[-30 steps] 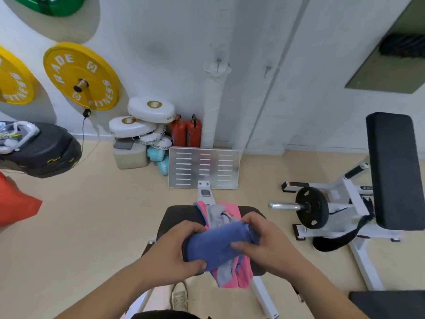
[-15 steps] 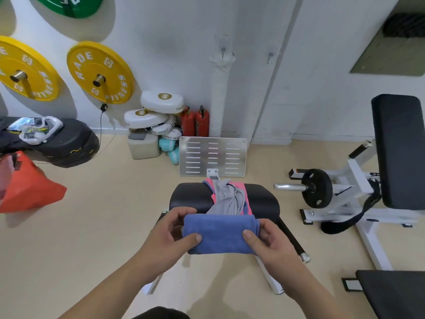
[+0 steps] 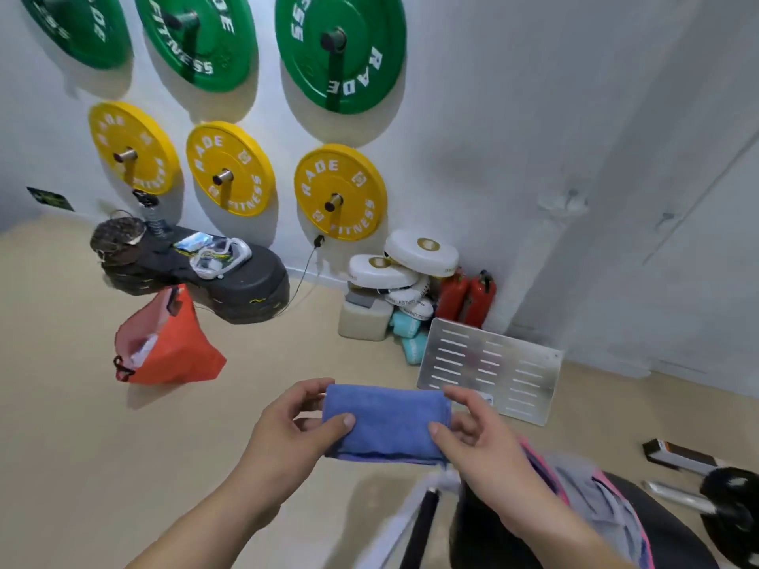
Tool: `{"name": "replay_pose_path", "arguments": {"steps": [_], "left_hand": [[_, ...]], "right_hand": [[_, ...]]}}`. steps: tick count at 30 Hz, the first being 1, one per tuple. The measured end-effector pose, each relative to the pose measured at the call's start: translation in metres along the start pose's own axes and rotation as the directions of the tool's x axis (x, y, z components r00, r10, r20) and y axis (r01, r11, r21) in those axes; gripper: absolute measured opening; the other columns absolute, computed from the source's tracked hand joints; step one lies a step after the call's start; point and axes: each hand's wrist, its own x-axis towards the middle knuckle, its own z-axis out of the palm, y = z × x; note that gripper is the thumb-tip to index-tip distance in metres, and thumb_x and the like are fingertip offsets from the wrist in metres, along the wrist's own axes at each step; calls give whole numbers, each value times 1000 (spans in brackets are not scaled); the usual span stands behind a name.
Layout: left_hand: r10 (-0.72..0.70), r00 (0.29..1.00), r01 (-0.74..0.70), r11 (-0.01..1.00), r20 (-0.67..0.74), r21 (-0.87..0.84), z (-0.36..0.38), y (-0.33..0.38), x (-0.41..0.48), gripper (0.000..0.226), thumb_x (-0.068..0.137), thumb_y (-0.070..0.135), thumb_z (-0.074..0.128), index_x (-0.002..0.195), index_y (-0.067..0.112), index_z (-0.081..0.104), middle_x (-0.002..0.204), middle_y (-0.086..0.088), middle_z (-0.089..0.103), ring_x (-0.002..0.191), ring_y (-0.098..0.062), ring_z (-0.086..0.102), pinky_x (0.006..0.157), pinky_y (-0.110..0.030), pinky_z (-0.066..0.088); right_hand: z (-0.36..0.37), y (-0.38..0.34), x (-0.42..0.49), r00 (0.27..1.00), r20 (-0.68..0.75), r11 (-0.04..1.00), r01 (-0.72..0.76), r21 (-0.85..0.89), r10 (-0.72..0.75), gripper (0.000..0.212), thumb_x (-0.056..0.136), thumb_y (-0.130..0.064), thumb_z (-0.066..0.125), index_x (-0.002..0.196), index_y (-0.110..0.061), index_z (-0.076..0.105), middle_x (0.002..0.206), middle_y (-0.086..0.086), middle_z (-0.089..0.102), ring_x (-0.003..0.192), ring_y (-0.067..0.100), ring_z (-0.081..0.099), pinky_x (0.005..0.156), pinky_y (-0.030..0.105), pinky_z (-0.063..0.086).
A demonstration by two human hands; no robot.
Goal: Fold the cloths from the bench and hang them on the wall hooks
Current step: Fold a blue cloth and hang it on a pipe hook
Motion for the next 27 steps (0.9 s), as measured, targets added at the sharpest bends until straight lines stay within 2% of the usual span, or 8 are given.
{"name": "replay_pose_path", "arguments": {"steps": [5,8,11,14,17,20,24,27], "left_hand": [[21,999,-21,999,24,28,-102,48,100,42,80,11,85,112,33,71,101,5,74,75,-21,74,77,-37,62],[13,998,-16,998,64,54,-132,89,149,42,74,17,84,110,36,72,105,5,74,74,-20,74,81,-40,60],[35,990,-46,996,139,73,-129,130,200,42,67,20,73,104,40,72,102,11,75,68,-13,72,76,-35,57],[71,966,-99,990,248,100,-100,163,252,39,79,6,70,100,39,72,99,16,74,69,-11,73,75,-34,57],[99,940,-144,983,327,118,-52,193,303,40,88,5,69,112,37,68,104,13,74,80,-14,77,83,-40,60],[116,914,-170,979,389,107,1,223,351,40,90,8,70,120,34,66,111,7,73,86,-18,78,80,-39,64],[166,889,-218,973,426,78,73,267,420,38,89,7,74,115,34,68,108,3,74,82,-17,77,81,-42,64],[209,877,-257,965,433,55,126,309,469,37,88,6,76,115,30,68,107,-2,74,80,-14,77,75,-37,64]], "right_hand": [[87,-50,101,999,53,999,-7,46,4,49,94,-14,69,124,-52,61,82,15,56,79,21,57,77,34,46],[110,-90,142,999,30,999,17,47,-19,47,85,-28,71,121,-56,60,84,24,56,80,25,57,79,37,46],[105,-127,180,999,-39,1000,5,31,-4,47,81,-33,69,122,-55,60,88,29,59,79,26,57,76,39,46],[80,-156,217,988,-151,1000,11,-4,-12,44,87,-24,68,120,-51,60,85,27,59,74,21,56,73,38,48],[38,-177,249,960,-277,999,30,-25,-36,42,92,-11,66,118,-45,62,64,-5,59,62,9,57,65,24,49],[-12,-193,283,925,-379,999,24,-25,-32,39,92,-9,64,115,-40,61,58,-14,58,57,3,58,57,13,48],[-84,-213,340,912,-410,1000,9,-10,-12,36,91,-14,67,118,-37,62,62,-8,56,63,8,57,64,21,50],[-140,-240,384,915,-404,999,3,-33,-17,39,89,-11,68,119,-35,60,62,-6,56,64,14,55,71,33,50]]}}
